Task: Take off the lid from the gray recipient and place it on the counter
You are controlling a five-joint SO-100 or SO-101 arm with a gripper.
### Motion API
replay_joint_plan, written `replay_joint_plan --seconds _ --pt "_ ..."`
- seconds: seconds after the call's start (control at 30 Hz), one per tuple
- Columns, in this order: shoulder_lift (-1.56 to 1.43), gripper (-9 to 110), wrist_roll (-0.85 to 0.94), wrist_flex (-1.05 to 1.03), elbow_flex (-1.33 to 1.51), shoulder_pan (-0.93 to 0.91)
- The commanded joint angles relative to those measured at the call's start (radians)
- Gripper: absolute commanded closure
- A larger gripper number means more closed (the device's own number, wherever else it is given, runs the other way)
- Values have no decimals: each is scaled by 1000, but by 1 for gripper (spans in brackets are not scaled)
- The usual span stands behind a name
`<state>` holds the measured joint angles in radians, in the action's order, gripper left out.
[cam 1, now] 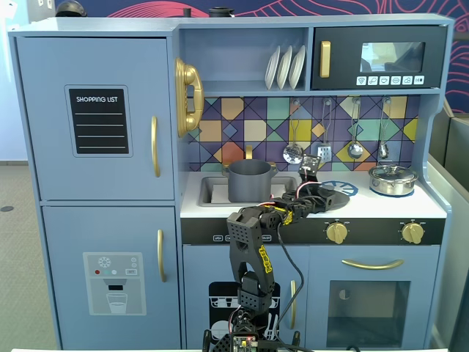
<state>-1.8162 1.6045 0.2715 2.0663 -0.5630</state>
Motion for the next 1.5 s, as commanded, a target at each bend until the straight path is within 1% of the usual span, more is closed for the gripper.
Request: replay_joint_plan --seconds 0.0,0.13,0.17,0.33,0.5,0.57,0.77,1.07,1.27,1.33,1.47 --pt "-11 101 18 43 3 2" --pt "-17 101 25 41 21 2" --pt "-18 100 23 41 23 2" --pt "-29 80 15 38 32 -8" --pt "-51 68 8 37 40 -17" --pt "-60 65 9 37 40 -21" --pt "-112 64 20 18 40 -31" --pt "-198 67 38 -18 77 -46" --pt "-348 68 31 -54 141 -32" --pt "-453 69 12 -115 163 -20" --pt "-703 71 -23 -388 170 9"
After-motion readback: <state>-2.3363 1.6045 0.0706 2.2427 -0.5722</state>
